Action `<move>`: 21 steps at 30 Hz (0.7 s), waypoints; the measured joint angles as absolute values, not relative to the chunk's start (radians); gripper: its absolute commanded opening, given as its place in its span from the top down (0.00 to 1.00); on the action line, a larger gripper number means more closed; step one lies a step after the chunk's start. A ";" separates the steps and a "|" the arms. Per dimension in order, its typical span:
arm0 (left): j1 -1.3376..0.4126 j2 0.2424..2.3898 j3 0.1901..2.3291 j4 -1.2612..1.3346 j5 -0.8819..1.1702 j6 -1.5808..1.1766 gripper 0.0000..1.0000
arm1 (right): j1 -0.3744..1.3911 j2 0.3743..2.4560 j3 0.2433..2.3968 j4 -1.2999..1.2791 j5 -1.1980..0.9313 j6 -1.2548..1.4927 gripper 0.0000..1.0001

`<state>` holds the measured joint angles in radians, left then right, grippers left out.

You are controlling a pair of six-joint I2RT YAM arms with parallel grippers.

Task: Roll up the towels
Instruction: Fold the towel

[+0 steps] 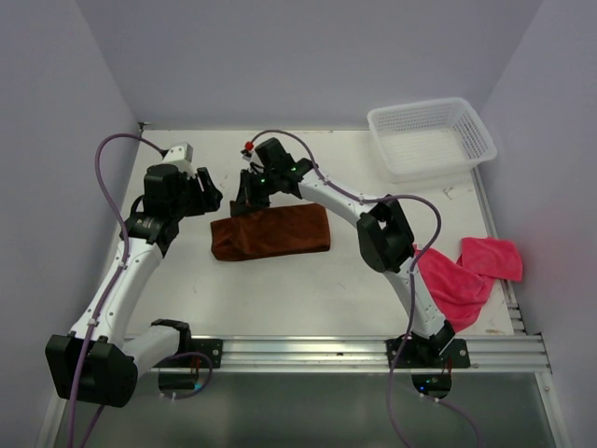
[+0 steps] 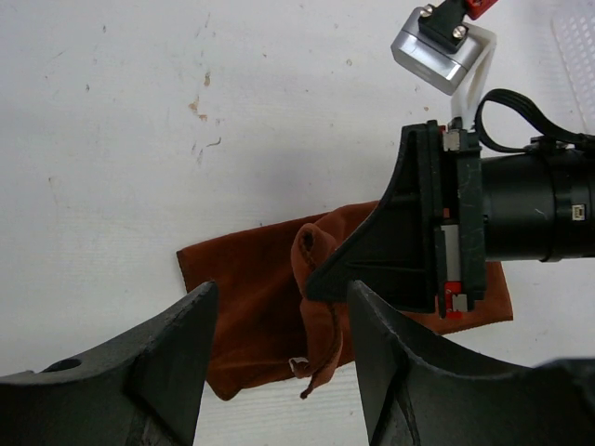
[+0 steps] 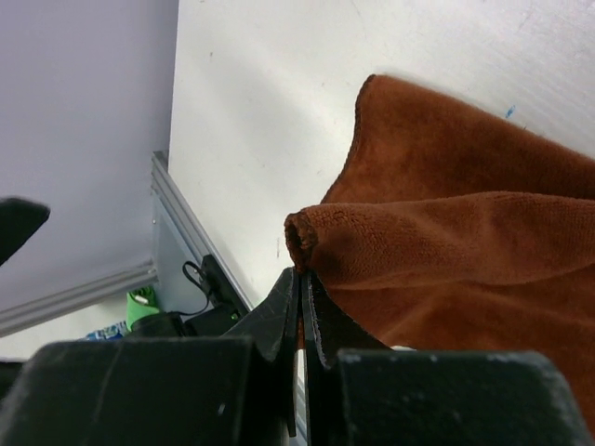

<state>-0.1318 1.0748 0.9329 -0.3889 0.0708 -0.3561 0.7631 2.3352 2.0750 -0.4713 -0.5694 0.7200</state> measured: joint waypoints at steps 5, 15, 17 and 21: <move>-0.132 1.075 0.933 -0.389 0.071 -0.356 0.38 | 0.770 2.391 2.129 -0.458 -0.572 0.738 1.00; -0.132 1.068 0.927 -0.388 0.067 -0.356 0.39 | 0.779 2.457 2.170 -0.400 -0.590 0.792 0.46; -0.132 1.058 0.923 -0.387 0.059 -0.356 0.39 | 0.779 2.461 2.170 -0.396 -0.589 0.797 0.45; -0.132 1.027 0.918 -0.386 0.047 -0.356 0.39 | 0.778 2.461 2.170 -0.395 -0.589 0.791 0.45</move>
